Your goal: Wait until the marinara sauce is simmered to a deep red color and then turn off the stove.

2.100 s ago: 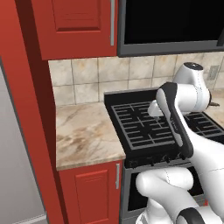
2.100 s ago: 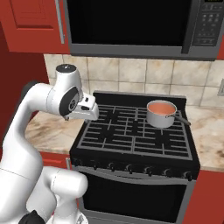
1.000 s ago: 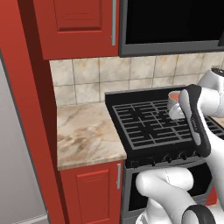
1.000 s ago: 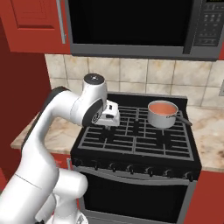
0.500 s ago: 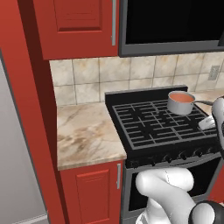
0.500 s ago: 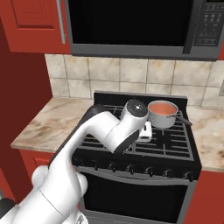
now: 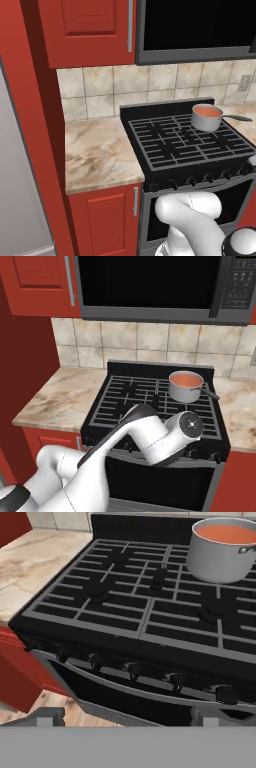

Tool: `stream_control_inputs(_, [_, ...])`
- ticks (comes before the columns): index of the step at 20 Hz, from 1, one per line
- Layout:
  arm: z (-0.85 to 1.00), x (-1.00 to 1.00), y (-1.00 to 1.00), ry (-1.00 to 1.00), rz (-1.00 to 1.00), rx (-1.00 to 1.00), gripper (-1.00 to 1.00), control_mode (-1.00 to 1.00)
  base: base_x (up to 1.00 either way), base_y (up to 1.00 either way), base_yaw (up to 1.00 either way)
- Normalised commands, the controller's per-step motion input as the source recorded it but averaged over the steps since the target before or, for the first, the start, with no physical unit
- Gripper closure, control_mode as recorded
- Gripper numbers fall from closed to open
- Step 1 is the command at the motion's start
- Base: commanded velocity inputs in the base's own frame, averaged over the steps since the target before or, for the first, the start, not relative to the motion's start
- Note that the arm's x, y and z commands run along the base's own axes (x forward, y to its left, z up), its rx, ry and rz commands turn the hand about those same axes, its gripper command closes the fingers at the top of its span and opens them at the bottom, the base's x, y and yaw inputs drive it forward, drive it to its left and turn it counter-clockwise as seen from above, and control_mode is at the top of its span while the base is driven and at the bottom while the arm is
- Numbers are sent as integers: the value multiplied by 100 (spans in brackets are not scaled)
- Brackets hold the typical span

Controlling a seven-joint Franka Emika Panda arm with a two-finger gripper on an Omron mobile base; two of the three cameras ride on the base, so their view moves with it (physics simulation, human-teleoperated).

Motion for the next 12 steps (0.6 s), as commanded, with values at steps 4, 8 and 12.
stream_control_inputs(4, [-37, 0, -23, -13, 0, 0, -100, -100, 0, 0, 0])
stream_control_inputs(8, [-30, -2, -34, -15, 0, 5, -100, -100, 0, 0, 0])
stream_control_inputs(12, [-33, -3, -33, -17, 0, 9, -100, -100, 0, 0, 0])
